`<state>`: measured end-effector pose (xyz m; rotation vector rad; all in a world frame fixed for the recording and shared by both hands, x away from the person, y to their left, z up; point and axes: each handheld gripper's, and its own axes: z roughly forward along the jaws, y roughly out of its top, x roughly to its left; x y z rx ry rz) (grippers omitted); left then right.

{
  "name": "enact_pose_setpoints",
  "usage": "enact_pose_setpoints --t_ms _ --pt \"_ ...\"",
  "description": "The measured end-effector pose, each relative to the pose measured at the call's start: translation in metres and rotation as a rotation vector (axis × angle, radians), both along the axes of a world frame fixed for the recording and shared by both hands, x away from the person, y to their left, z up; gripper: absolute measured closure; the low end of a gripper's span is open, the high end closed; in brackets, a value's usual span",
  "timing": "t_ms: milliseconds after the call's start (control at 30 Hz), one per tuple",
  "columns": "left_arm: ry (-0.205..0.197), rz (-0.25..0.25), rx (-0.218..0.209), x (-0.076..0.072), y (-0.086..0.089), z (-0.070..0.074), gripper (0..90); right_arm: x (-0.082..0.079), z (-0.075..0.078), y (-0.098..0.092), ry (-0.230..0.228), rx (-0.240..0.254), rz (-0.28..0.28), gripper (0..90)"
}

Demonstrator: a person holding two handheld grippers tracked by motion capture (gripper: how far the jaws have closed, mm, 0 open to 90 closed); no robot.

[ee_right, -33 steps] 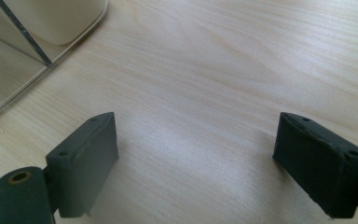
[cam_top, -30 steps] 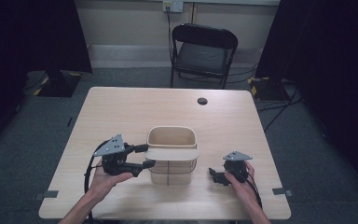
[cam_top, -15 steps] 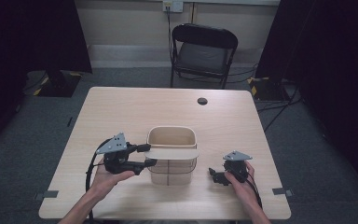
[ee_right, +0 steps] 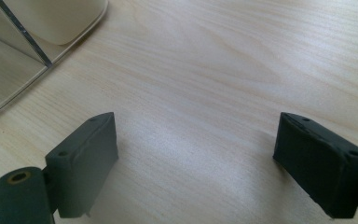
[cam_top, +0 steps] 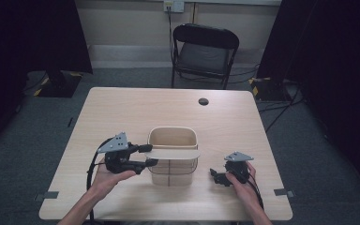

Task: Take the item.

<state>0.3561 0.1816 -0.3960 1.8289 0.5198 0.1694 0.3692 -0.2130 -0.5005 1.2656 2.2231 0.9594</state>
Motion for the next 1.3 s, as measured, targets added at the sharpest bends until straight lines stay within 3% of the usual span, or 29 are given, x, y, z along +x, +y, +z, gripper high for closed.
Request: enact_pose_setpoints --t_ms 1300 --pt "0.018 -0.019 0.020 0.010 -0.003 0.011 53.1 0.000 0.000 0.000 0.002 0.002 -0.001 12.3"
